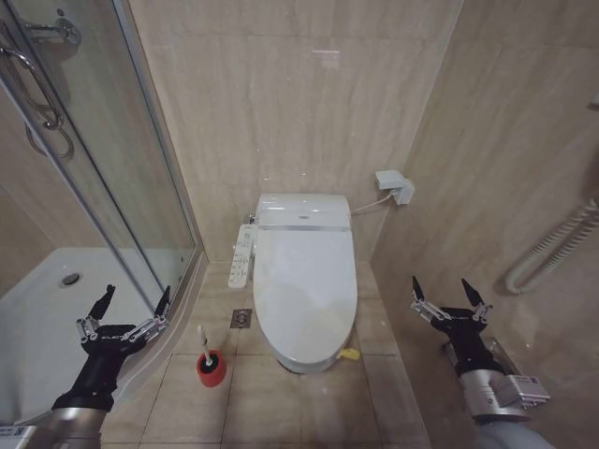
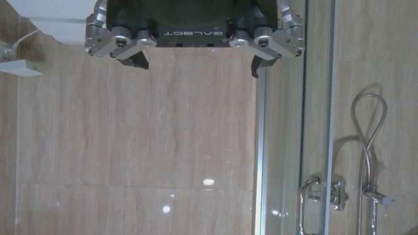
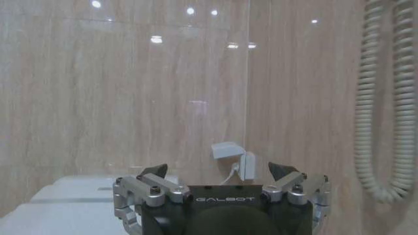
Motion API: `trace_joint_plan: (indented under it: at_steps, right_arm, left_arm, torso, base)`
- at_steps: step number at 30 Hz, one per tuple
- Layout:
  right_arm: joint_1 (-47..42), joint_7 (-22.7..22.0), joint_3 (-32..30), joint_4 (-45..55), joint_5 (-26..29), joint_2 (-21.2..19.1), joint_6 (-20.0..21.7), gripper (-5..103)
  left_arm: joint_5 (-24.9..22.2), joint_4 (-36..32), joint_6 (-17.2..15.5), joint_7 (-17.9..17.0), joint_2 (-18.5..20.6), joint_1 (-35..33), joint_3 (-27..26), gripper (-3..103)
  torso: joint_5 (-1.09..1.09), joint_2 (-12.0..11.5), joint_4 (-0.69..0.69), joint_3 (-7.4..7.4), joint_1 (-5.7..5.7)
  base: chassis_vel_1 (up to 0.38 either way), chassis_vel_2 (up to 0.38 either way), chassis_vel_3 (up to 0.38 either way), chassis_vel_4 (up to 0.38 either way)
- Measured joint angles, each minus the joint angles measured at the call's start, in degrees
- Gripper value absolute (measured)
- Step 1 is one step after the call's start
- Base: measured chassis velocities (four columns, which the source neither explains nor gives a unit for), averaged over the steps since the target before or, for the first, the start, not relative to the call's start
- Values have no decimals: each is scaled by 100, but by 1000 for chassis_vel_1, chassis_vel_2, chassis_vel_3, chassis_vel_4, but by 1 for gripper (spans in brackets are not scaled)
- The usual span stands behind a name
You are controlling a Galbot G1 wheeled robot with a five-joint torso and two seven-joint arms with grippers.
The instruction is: Open the toilet lid, clean the toilet bowl with a toilet brush, close the toilet lid, and flush.
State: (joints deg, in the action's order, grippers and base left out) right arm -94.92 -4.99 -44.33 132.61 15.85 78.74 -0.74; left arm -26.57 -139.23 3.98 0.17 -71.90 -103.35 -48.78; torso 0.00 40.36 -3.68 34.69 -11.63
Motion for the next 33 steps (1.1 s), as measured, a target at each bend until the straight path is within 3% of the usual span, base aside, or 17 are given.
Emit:
trace_joint_plan:
  at_steps: [18,21,33]
  right_arm:
    - [0,0,0,0,0,0,0,100]
    - [0,0,0,0,0,0,0,100]
    - [2,0,0,0,0,0,0,100]
  left_arm:
    - [0,0,0,0,0,0,0,100]
    - [0,0,0,0,0,-2,0,100]
    - [0,0,0,0,1,0,0,100]
  torso:
    - [0,0,-1,-1,1]
    - [2,0,4,-1,2]
    - [0,-1,2,1,-3]
  base:
    - [150,-144,-147,147]
    - [196,-185,-164,190]
    - [4,-9,-13,3]
